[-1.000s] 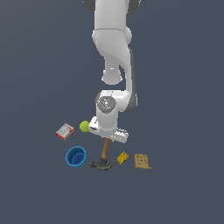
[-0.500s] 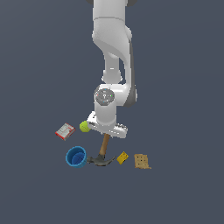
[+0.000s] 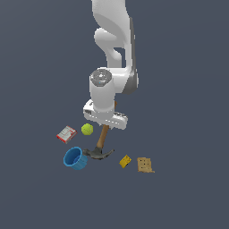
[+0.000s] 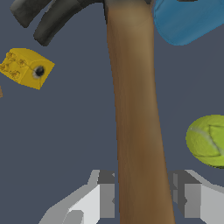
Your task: Pick up a designated object from a clutter of objects.
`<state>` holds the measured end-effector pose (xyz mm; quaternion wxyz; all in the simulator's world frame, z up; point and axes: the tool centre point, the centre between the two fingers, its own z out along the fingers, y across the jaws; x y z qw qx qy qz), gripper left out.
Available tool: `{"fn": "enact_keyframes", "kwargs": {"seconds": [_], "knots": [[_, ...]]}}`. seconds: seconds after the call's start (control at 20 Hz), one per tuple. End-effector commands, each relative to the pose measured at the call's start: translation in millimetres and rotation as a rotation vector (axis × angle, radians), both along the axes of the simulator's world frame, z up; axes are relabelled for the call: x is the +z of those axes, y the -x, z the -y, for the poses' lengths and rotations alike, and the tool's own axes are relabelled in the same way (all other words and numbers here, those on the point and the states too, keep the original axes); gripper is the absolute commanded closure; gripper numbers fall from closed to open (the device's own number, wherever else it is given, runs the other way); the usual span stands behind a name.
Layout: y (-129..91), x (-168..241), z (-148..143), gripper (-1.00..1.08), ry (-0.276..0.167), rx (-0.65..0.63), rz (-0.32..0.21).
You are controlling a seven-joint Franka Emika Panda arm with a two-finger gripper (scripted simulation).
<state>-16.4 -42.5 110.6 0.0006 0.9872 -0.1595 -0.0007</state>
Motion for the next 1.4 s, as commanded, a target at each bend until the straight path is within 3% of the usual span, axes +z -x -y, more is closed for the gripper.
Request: {"fn": "enact_keyframes", "kwargs": {"seconds": [0.0,1.35], "knots": [[8,22,6,1.08,0.000,-0.001,0.004],[104,263,69,1.08,-0.002,0.003,0.002]]}}
